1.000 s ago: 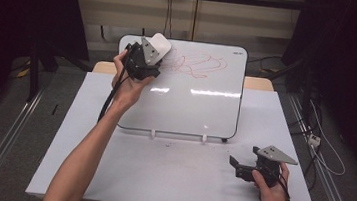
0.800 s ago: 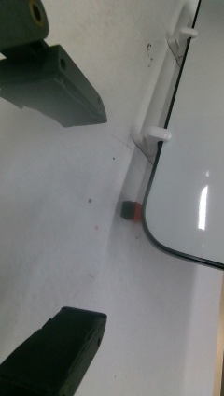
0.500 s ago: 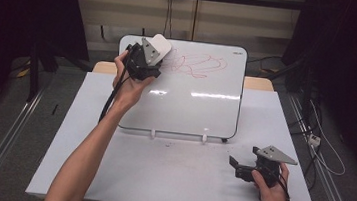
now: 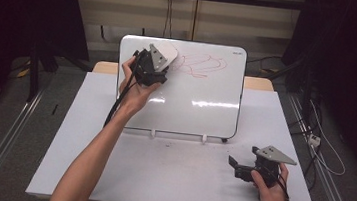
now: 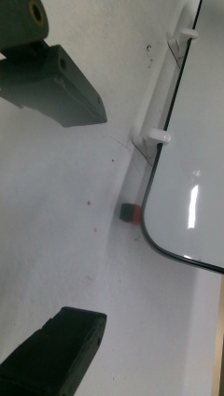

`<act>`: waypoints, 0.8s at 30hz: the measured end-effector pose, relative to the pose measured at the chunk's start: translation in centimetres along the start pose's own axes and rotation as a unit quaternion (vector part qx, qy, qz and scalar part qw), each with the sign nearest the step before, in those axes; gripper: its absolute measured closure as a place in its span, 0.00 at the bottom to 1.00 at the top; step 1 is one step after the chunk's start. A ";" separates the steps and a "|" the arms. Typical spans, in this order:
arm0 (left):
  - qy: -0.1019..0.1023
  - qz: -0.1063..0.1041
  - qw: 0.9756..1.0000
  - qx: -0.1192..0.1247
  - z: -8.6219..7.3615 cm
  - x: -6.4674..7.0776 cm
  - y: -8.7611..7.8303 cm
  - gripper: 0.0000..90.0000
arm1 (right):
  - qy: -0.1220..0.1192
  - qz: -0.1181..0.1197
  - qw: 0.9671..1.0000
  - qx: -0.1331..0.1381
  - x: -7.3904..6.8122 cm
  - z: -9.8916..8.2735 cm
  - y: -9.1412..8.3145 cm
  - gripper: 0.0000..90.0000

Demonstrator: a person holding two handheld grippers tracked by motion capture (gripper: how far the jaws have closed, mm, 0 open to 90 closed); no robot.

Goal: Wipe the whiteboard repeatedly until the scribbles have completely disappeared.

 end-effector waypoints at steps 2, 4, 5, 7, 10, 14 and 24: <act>0.002 -0.002 1.000 0.001 -0.1 0.4 0.0 0.35 | 0.000 0.000 1.000 0.000 0.0 0.0 0.0 0.06; -0.006 0.000 1.000 0.000 -0.1 0.6 0.0 0.35 | -0.001 0.000 1.000 0.001 -0.1 0.0 0.0 0.06; -0.004 -0.002 1.000 0.000 -0.2 0.8 0.1 0.34 | -0.001 0.000 1.000 0.001 -0.1 0.0 0.0 0.06; -0.002 -0.006 1.000 0.000 -0.2 1.3 0.1 0.34 | -0.002 0.001 1.000 0.000 -0.1 0.0 0.1 0.06; 0.004 -0.013 1.000 0.002 -0.2 1.8 0.0 0.34 | -0.004 0.001 1.000 0.001 -0.2 0.1 0.1 0.06; 0.010 -0.014 1.000 0.004 -0.3 2.2 -0.2 0.35 | -0.002 0.002 1.000 0.001 -0.2 0.1 0.1 0.06; 0.035 -0.038 0.999 0.001 -1.1 5.0 -0.8 0.34 | -0.003 0.001 1.000 0.000 -0.1 0.1 0.0 0.06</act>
Point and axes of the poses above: each handheld gripper's, and its own axes: y roughly forward along the jaws, z roughly out of its top, x roughly to its right, the point moved 4 cm from there along y, roughly forward along the jaws, and after that the axes turned 12 degrees about x, right-handed, at the moved point
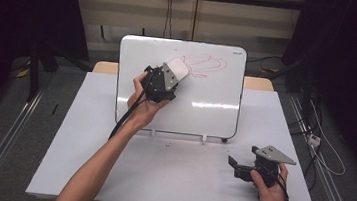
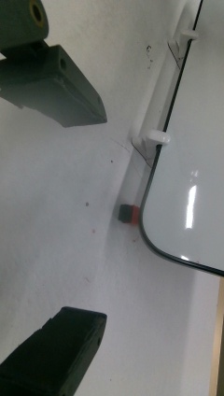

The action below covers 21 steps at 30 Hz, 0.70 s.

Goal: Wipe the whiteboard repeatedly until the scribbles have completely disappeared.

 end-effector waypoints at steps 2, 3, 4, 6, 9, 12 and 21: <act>0.011 -0.006 1.000 0.000 -0.1 0.7 -0.1 0.34 | -0.001 0.000 1.000 0.000 0.0 0.0 0.0 0.06; 0.014 -0.004 1.000 0.002 -0.2 0.9 -0.2 0.34 | -0.002 0.001 1.000 0.000 0.0 0.0 0.1 0.06; 0.012 -0.004 1.000 0.003 -0.2 0.9 -0.2 0.34 | -0.002 0.001 1.000 0.000 0.0 0.0 0.1 0.06; 0.012 -0.007 1.000 0.004 -0.2 0.8 -0.2 0.35 | -0.002 0.001 1.000 0.000 0.0 0.0 0.0 0.06; 0.008 -0.009 1.000 0.005 -0.2 0.7 -0.2 0.34 | 0.000 0.001 1.000 0.000 0.0 0.0 0.0 0.06; 0.001 -0.011 1.000 0.004 -0.1 0.3 -0.1 0.34 | -0.001 0.000 1.000 0.001 0.1 0.0 -0.1 0.06; -0.003 -0.004 1.000 -0.002 0.8 -1.9 0.4 0.34 | -0.001 0.000 1.000 0.002 0.1 0.0 -0.2 0.06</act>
Point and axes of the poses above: each handheld gripper's, and its own axes: y roughly forward along the jaws, z roughly out of its top, x roughly to its right, the point moved 4 cm from there along y, roughly forward along the jaws, and after that the axes turned 12 degrees about x, right-handed, at the moved point
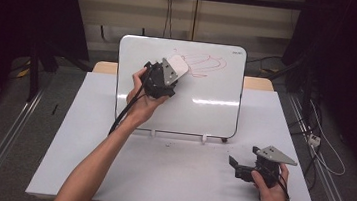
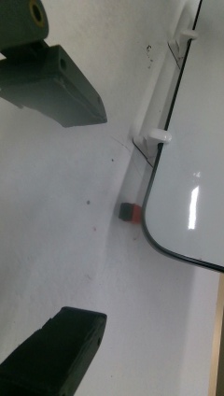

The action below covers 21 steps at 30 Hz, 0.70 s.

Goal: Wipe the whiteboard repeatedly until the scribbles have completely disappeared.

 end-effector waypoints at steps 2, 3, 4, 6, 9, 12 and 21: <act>-0.005 0.002 1.000 -0.001 0.2 -0.7 0.1 0.34 | 0.000 0.000 1.000 0.000 0.0 0.0 0.0 0.06; -0.005 0.003 1.000 -0.002 0.3 -1.1 0.1 0.34 | 0.001 -0.001 1.000 -0.001 0.0 0.0 0.0 0.06; -0.006 0.003 1.000 -0.003 0.4 -1.4 0.2 0.34 | 0.000 -0.001 1.000 0.000 0.1 0.0 0.0 0.06; -0.011 0.006 1.000 -0.007 0.7 -2.3 0.4 0.34 | 0.001 -0.002 1.000 0.000 0.1 0.0 0.0 0.06; -0.025 0.016 1.000 -0.005 1.3 -3.2 0.5 0.35 | 0.001 -0.002 1.000 0.000 0.1 0.0 0.0 0.06; -0.022 0.022 0.999 -0.012 1.6 -3.3 0.8 0.34 | 0.000 0.000 1.000 -0.001 0.0 0.0 0.0 0.06; -0.002 0.030 0.999 -0.016 1.8 -2.2 1.2 0.35 | -0.001 -0.001 1.000 0.000 -0.1 0.1 0.0 0.06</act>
Point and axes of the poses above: each handheld gripper's, and its own axes: y roughly forward along the jaws, z roughly out of its top, x roughly to its right, the point moved 4 cm from there along y, roughly forward along the jaws, and after that the axes turned 12 degrees about x, right-handed, at the moved point
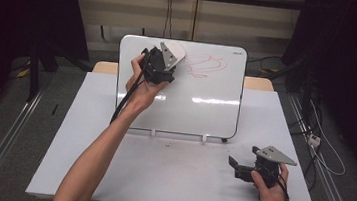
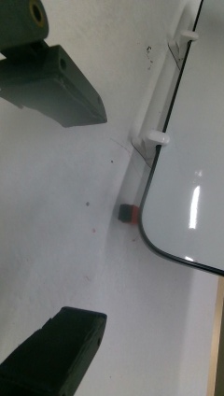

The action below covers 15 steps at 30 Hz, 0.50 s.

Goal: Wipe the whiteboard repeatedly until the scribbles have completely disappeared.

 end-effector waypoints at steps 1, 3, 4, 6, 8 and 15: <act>0.001 -0.002 1.000 0.001 0.1 0.3 0.1 0.35 | -0.001 0.000 1.000 0.000 0.0 0.0 0.0 0.06; 0.005 -0.005 1.000 -0.001 0.1 0.8 0.2 0.35 | 0.000 0.000 1.000 -0.002 0.0 0.0 0.0 0.06; 0.004 -0.007 1.000 0.001 0.1 1.1 0.3 0.35 | 0.000 0.001 1.000 -0.002 0.0 0.0 0.0 0.06; 0.006 -0.009 1.000 0.000 0.2 1.7 0.5 0.35 | -0.002 0.000 1.000 0.000 0.0 0.0 0.0 0.06; 0.010 -0.012 1.000 0.001 0.2 2.2 0.5 0.35 | -0.002 -0.001 1.000 0.001 0.0 0.0 -0.1 0.06; 0.031 -0.029 0.999 0.002 0.2 4.4 0.4 0.35 | -0.006 0.002 1.000 0.002 -0.1 0.0 -0.1 0.06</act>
Point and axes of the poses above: each handheld gripper's, and its own axes: y roughly forward along the jaws, z roughly out of its top, x roughly to its right, the point moved 4 cm from there along y, roughly forward along the jaws, and after that the axes turned 12 degrees about x, right-handed, at the moved point
